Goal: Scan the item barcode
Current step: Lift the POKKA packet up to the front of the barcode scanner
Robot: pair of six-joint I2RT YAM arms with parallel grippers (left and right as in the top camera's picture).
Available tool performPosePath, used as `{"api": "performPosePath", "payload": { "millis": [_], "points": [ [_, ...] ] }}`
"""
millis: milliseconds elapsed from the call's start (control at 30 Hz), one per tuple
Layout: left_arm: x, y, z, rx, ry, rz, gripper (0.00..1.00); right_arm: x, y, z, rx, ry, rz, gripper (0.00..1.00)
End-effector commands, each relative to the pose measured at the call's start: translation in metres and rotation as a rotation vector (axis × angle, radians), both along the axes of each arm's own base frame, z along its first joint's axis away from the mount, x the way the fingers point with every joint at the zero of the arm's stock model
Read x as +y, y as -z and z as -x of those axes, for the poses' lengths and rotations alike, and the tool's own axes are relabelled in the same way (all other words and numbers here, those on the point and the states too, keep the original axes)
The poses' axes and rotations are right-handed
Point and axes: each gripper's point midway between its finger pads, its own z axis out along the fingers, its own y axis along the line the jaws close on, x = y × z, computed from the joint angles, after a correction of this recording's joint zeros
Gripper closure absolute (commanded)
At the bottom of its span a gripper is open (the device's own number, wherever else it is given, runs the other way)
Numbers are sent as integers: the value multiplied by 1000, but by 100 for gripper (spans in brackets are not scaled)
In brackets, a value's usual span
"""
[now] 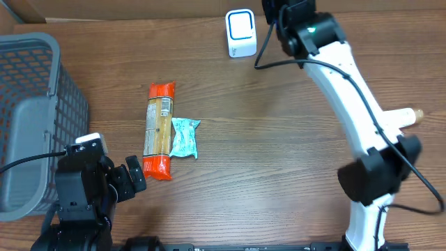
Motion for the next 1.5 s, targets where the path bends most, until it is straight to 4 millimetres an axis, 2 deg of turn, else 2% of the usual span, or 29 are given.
{"api": "performPosePath", "payload": {
  "millis": [0,100,233,467,600,667,1067,1467],
  "points": [
    [4,0,1,-5,-23,-6,0,-2,25,-26,1,-19,246,96],
    [4,0,1,-5,-23,-6,0,-2,42,-49,-41,1,391,96],
    [4,0,1,-5,-23,-6,0,6,71,-64,-20,-49,573,96],
    [4,0,1,-5,-23,-6,0,16,125,-78,31,-102,625,96],
    [4,0,1,-5,-23,-6,0,27,155,-82,72,-191,698,96],
    [4,0,1,-5,-23,-6,1,29,162,-84,74,-207,719,96],
    [4,0,1,-5,-23,-6,0,33,167,-91,42,-205,720,96],
    [4,0,1,-5,-23,-6,0,17,162,-87,61,-109,761,96]
  ]
}}
